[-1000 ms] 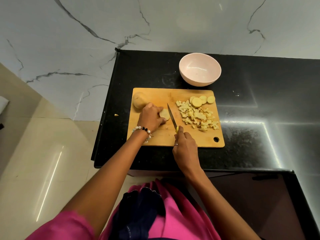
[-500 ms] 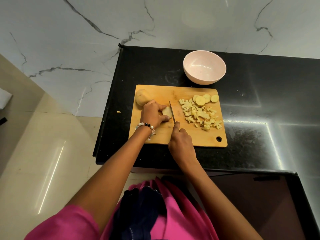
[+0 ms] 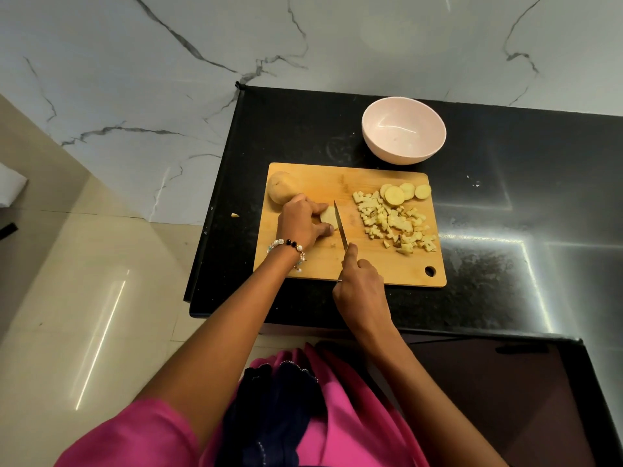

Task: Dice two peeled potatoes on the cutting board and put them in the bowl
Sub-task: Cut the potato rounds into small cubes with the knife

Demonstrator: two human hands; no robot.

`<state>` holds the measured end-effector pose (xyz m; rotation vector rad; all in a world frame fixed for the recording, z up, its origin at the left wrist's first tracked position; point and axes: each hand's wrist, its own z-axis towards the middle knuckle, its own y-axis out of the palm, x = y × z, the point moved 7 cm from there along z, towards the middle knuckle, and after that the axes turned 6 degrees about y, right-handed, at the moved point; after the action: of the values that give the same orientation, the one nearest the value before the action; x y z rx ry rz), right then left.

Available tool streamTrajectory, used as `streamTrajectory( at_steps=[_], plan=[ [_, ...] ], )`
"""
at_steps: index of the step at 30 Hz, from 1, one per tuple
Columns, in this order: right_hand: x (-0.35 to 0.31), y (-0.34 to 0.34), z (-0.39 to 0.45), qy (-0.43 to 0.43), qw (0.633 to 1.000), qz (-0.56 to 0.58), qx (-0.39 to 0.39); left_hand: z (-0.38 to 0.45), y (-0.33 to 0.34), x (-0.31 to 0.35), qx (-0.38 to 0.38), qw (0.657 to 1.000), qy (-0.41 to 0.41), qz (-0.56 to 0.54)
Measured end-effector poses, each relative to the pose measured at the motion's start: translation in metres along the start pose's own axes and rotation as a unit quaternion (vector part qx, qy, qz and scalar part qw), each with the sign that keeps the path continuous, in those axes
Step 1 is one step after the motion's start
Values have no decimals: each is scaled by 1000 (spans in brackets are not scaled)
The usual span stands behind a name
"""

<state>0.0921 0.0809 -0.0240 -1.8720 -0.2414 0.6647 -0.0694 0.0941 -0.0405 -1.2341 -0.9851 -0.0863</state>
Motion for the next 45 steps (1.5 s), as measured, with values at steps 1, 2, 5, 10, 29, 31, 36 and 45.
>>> streamTrajectory(
  at_steps=[1,2,5,10,29,31,36,45],
  plan=[
    [-1,0,3,2,1000,-5,-4,0,0,0,-2,1000,1,1],
    [-3,-1,5,3,1000,-11,-7,0,0,1,-3,1000,0,1],
    [-7,0,11,-6,999,-31,10,0,0,0,-2,1000,-1,-4],
    [-17,2,26,-20,997,-55,46,1,0,0,-2,1000,0,-3],
    [-5,1,12,-21,997,-48,53,-3,0,-4,-19,1000,4,-19],
    [-6,1,20,-22,997,-56,51,-4,0,-4,-19,999,9,-28],
    [-17,3,24,-45,994,-84,61,-4,1,-5,-13,999,-1,-37],
    [-7,18,-7,-63,993,-89,48,-4,3,-4,10,999,-12,-40]
  ],
)
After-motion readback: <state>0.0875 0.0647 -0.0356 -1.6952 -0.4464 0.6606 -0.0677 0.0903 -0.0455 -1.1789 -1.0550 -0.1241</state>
